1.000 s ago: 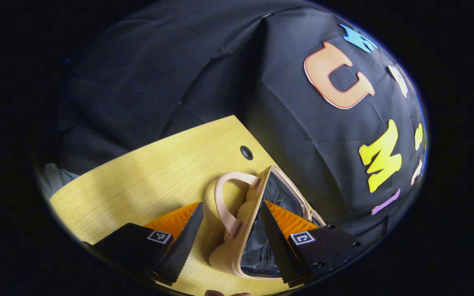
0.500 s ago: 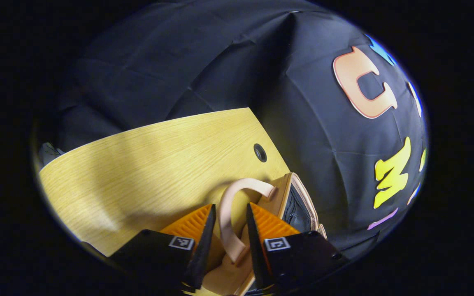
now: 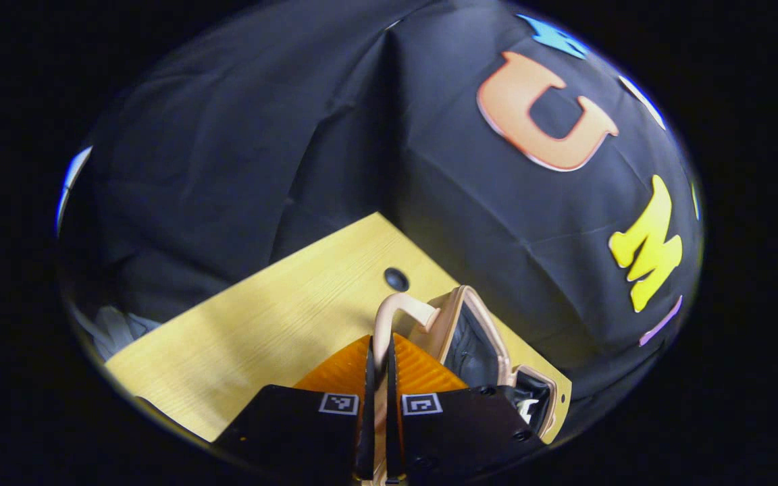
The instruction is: First open the suitcase, pack the skin care products into it, and then close the suitcase.
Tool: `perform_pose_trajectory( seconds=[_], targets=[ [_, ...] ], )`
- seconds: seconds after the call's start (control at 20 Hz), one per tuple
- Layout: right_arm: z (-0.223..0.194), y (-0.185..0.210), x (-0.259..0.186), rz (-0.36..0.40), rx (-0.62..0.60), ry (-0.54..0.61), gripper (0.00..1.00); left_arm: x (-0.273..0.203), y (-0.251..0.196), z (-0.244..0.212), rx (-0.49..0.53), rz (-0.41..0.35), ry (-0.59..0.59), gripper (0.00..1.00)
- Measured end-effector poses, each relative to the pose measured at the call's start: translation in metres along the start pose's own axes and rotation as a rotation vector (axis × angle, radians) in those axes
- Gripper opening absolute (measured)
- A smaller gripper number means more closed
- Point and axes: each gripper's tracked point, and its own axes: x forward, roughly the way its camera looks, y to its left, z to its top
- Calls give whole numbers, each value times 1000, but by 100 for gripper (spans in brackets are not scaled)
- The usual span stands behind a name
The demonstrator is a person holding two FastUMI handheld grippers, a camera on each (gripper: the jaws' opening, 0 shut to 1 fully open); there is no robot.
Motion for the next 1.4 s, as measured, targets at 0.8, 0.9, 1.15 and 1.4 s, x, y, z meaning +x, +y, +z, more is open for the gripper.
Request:
perform_pose_trajectory(
  seconds=[0.8, 0.9, 1.15, 1.4],
  targets=[
    [-10, -124, -90, -222, 128, -112, 77, -119, -278, -31, 512, -171, -253, 10],
    [-14, -135, -97, -235, 136, -107, 78, -122, -309, -57, 586, -181, -267, 10],
    [-18, -168, -111, -271, 142, -112, 78, -121, -374, -142, 747, -243, -261, 10],
    [-40, -197, -130, -334, 147, -69, 78, -99, -404, -233, 829, -281, -156, 10]
  ],
)
